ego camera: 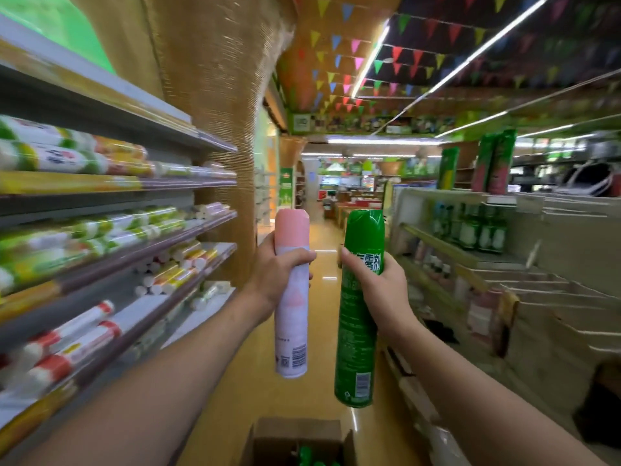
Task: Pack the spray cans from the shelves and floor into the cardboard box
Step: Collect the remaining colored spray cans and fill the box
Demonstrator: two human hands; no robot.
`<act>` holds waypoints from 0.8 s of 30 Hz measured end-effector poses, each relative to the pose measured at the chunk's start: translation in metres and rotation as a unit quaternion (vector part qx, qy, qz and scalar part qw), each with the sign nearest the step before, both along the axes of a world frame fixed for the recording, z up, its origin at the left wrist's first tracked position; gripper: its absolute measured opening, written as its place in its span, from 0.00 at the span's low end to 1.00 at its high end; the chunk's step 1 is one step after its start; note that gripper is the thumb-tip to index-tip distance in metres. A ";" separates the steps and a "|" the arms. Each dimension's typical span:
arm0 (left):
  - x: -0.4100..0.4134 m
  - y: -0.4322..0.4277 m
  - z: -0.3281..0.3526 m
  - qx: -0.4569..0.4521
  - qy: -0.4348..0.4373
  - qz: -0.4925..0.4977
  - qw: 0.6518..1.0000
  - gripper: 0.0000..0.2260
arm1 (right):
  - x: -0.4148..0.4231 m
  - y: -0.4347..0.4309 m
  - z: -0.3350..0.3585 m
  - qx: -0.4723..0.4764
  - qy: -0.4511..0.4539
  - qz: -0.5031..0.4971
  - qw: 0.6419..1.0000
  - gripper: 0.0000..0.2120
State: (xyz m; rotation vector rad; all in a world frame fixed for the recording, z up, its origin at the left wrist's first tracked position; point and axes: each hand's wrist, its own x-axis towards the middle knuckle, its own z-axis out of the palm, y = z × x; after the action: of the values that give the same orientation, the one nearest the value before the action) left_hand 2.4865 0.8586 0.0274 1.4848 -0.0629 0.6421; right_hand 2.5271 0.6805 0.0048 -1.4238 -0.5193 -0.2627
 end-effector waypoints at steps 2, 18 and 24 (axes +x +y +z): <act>0.036 0.007 -0.002 0.001 0.007 -0.018 1.000 0.23 | 0.029 0.004 -0.003 -0.010 -0.002 -0.028 1.000 0.21; 0.298 0.054 -0.065 0.014 0.070 -0.057 0.996 0.23 | 0.276 0.052 -0.064 -0.025 0.075 -0.105 0.991 0.27; 0.401 0.067 -0.116 0.019 0.106 0.016 0.994 0.25 | 0.392 0.072 -0.101 -0.046 0.081 -0.051 0.994 0.19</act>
State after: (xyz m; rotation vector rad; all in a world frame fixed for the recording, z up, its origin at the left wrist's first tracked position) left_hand 2.8871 0.9255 -0.0883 1.5861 0.1134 0.5080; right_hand 2.9188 0.7523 -0.0966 -1.5486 -0.3284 -0.2048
